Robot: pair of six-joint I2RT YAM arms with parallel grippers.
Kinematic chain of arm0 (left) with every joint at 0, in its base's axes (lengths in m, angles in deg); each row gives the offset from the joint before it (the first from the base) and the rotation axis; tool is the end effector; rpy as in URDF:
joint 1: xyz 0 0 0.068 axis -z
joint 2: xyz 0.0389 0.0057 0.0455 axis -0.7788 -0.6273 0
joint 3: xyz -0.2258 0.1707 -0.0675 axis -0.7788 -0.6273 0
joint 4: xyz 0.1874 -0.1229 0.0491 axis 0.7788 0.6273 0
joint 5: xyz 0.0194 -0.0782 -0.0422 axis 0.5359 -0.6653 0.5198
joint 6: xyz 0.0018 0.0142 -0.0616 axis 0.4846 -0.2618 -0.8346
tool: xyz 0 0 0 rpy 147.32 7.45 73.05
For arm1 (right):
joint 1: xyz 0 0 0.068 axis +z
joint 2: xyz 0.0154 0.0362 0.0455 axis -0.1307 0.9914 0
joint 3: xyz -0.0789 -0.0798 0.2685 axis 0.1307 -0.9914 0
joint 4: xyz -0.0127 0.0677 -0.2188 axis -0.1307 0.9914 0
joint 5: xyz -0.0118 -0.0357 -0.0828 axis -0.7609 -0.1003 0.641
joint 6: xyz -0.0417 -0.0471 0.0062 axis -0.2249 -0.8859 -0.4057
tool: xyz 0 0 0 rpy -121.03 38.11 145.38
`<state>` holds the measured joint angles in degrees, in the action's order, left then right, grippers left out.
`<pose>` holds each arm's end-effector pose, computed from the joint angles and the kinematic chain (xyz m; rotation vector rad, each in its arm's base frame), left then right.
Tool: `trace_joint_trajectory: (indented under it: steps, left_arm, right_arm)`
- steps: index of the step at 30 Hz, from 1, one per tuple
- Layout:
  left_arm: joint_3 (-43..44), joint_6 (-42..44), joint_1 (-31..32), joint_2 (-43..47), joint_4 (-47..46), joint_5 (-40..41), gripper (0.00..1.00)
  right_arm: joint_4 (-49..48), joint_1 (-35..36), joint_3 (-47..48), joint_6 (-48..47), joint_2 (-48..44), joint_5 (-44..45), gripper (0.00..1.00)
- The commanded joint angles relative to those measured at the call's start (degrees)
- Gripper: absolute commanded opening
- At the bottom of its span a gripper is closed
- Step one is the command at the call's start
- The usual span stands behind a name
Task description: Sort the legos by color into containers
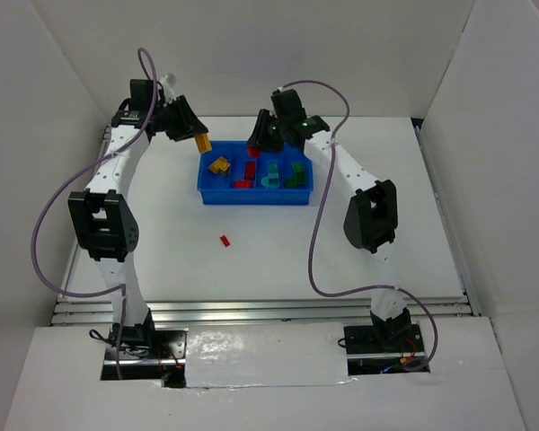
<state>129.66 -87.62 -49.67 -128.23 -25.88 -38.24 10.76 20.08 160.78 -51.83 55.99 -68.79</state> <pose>0.4486 -0.0329 0.3641 -0.2698 2.1459 -0.8068 0.4427 0.2416 0.3182 0.0424 2.3055 0.7972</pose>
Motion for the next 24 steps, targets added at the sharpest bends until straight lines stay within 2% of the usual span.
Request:
trace_joint_trajectory:
  steps: [1, 3, 4, 6, 9, 10, 12, 15, 16, 19, 24]
  left_arm:
    - [1.37, 2.07, -0.16, 1.83, 4.79, 1.59, 0.0]
    - [0.57, 1.98, -0.16, 2.81, 4.34, 0.8, 0.0]
    - [-0.13, 1.98, -0.16, 3.77, 4.26, 0.54, 0.0]
    - [-1.01, 1.81, -0.24, 4.65, 3.64, -0.61, 0.0]
    - [-2.33, 1.54, -0.24, 5.62, 3.11, -1.75, 0.0]
    - [-2.6, 1.63, -0.24, 5.71, 3.03, -1.75, 0.0]
    - [-3.04, 1.8, -0.33, 5.89, 3.11, -1.49, 0.0]
    - [-3.48, 1.89, -0.42, 5.97, 2.94, -1.66, 0.0]
    - [-3.57, 1.89, -0.42, 5.97, 2.68, -2.01, 0.0]
    - [-2.61, 1.98, -0.42, 5.45, 2.5, -2.54, 0.0]
    - [-0.58, 2.33, 0.02, 3.61, 2.41, -1.67, 0.0]
  right_arm:
    - [3.88, 2.11, 2.26, -1.25, 0.68, 5.78, 0.01]
    - [3.71, 3.34, 2.78, -1.25, 1.74, 5.43, 0.03]
    - [3.62, 3.6, 3.05, -1.17, 2.18, 5.34, 0.09]
    - [3.0, 4.05, 3.49, -1.08, 3.58, 3.94, 0.13]
    - [2.65, 3.87, 4.63, -0.99, 5.34, 3.76, 0.34]
    - [2.56, 3.78, 4.98, -0.99, 5.69, 3.93, 0.53]
    - [2.21, 3.52, 6.38, -0.73, 6.84, 3.75, 0.58]
    - [1.86, 3.08, 8.22, -0.46, 7.81, 3.76, 0.76]
    - [1.77, 2.73, 8.67, -0.37, 7.81, 3.58, 0.85]
    - [1.95, 1.77, 9.81, -0.37, 6.06, 3.4, 0.91]
    - [4.66, -1.13, 8.24, -0.64, -3.78, 5.86, 0.92]
